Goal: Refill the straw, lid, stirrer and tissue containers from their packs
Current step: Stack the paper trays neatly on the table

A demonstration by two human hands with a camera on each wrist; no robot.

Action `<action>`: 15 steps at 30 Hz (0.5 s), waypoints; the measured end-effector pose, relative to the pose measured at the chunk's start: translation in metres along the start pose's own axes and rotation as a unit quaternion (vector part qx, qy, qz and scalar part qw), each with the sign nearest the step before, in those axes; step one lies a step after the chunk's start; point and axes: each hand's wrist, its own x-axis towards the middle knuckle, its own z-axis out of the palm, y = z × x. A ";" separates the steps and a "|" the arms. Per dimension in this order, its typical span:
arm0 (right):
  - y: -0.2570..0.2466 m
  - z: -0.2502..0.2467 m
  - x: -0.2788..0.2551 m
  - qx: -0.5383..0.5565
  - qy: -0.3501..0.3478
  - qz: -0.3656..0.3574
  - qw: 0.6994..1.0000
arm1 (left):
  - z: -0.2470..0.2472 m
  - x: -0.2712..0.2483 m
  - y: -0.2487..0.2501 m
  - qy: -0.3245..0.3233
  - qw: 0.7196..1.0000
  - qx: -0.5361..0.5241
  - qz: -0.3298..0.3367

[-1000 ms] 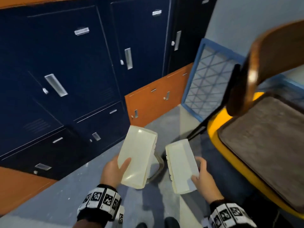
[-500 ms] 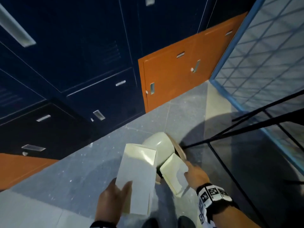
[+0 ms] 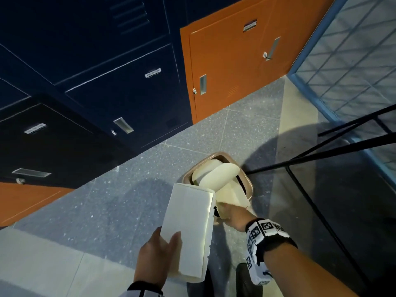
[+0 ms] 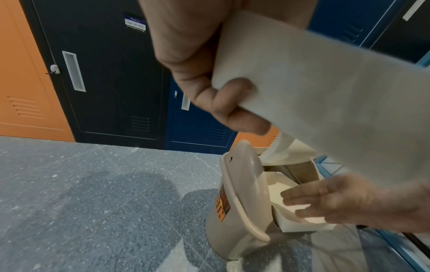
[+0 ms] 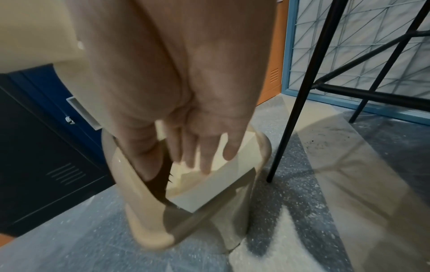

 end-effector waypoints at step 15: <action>0.014 0.029 0.025 0.056 0.140 0.025 0.988 | 0.013 0.000 0.013 -0.046 0.998 -0.001 0.047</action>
